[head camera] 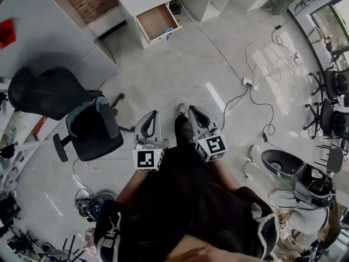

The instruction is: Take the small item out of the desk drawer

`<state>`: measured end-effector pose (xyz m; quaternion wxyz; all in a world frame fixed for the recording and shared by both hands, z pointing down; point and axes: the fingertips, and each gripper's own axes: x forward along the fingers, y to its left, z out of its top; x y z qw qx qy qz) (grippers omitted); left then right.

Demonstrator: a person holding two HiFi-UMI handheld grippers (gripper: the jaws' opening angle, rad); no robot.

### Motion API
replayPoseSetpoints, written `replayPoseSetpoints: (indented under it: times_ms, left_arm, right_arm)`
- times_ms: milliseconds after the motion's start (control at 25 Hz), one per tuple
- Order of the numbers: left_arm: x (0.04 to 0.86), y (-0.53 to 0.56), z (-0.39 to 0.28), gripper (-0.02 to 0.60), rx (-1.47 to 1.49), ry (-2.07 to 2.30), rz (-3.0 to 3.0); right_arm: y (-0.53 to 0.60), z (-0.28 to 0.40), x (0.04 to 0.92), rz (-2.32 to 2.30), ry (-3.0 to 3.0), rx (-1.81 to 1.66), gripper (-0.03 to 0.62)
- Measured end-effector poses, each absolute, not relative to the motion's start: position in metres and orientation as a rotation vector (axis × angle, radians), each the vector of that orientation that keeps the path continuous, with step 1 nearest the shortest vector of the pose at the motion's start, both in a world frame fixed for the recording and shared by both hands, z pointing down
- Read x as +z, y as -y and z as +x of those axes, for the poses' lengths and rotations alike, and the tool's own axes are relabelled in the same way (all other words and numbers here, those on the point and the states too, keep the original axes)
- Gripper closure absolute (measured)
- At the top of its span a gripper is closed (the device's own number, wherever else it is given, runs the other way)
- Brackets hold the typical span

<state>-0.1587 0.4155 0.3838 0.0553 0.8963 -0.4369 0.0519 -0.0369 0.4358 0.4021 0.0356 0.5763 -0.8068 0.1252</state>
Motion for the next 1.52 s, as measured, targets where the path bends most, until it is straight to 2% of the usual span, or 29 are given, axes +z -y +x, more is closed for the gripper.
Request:
replayPoseSetpoints:
  times_ms: [320,560,1120,1520]
  left_arm:
    - [0.374,-0.306,-0.076,0.572,0.176,1.394,2.704]
    - [0.37,-0.239,-0.048,0.572,0.224,1.469,2.652]
    - [0.382,-0.073,-0.059,0.572,0.156,1.449,2.624]
    - [0.399,0.056,-0.088,0.572,0.241,1.313,2.633]
  right_arm:
    - [-0.317,0.038,0.404,1.645,2.542,0.403,0.568]
    - [-0.239,0.073,0.413,1.561,2.564,0.405,0.568]
    - [-0.071,0.053,0.432,1.512,2.531,0.427,0.568]
    - [0.052,0.031,0.472,1.555,2.393,0.472,0.567]
